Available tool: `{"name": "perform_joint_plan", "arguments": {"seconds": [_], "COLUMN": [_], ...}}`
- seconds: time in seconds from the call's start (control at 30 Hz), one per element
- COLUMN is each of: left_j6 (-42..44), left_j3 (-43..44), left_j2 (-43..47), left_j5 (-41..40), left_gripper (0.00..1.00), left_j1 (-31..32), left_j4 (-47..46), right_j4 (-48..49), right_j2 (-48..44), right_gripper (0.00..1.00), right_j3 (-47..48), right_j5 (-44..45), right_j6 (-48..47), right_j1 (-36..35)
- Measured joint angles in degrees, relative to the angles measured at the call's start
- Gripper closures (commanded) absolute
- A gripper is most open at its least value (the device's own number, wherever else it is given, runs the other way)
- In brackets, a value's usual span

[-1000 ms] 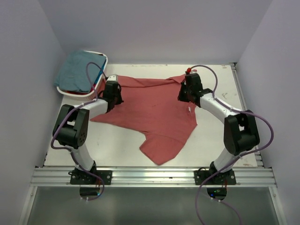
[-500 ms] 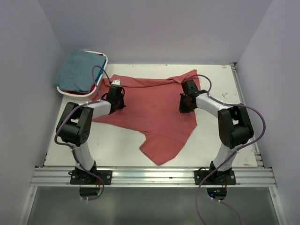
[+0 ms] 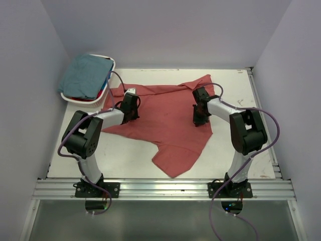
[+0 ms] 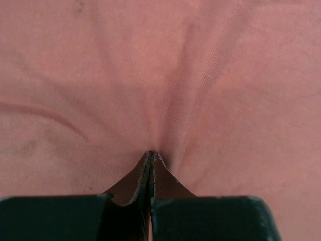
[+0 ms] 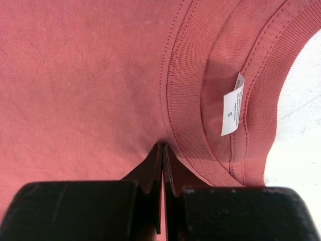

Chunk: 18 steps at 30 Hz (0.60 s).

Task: Fold and stack the t-shirts
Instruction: Flatten out the tshirt

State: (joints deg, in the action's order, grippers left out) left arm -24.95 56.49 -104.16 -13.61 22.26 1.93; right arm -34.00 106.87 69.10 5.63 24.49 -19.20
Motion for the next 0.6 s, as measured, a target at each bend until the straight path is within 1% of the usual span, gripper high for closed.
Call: {"name": "perform_joint_plan", "arguments": {"seconds": [0.2,0.33,0.6], "left_j6": [-0.20,-1.66,-7.30], "left_j3": [0.33,-0.28,-7.56], "left_j2": [0.15,1.05,8.41], "left_j5": [1.03,2.64,9.49], "left_gripper": [1.00,1.00,1.00], "left_j1": [2.36,3.93,9.68], "left_j4": [1.90,3.17,6.29], "right_j4": [-3.19,-5.62,-12.90], "right_j2": [0.24,-1.31,-3.89], "right_gripper": [1.00,1.00,1.00], "right_j3": [0.55,-1.27,-5.18], "right_j5": [1.79,3.02,4.39], "right_j6": [1.09,1.95,3.08], "right_j1": [-0.26,-0.28,-0.28]}}
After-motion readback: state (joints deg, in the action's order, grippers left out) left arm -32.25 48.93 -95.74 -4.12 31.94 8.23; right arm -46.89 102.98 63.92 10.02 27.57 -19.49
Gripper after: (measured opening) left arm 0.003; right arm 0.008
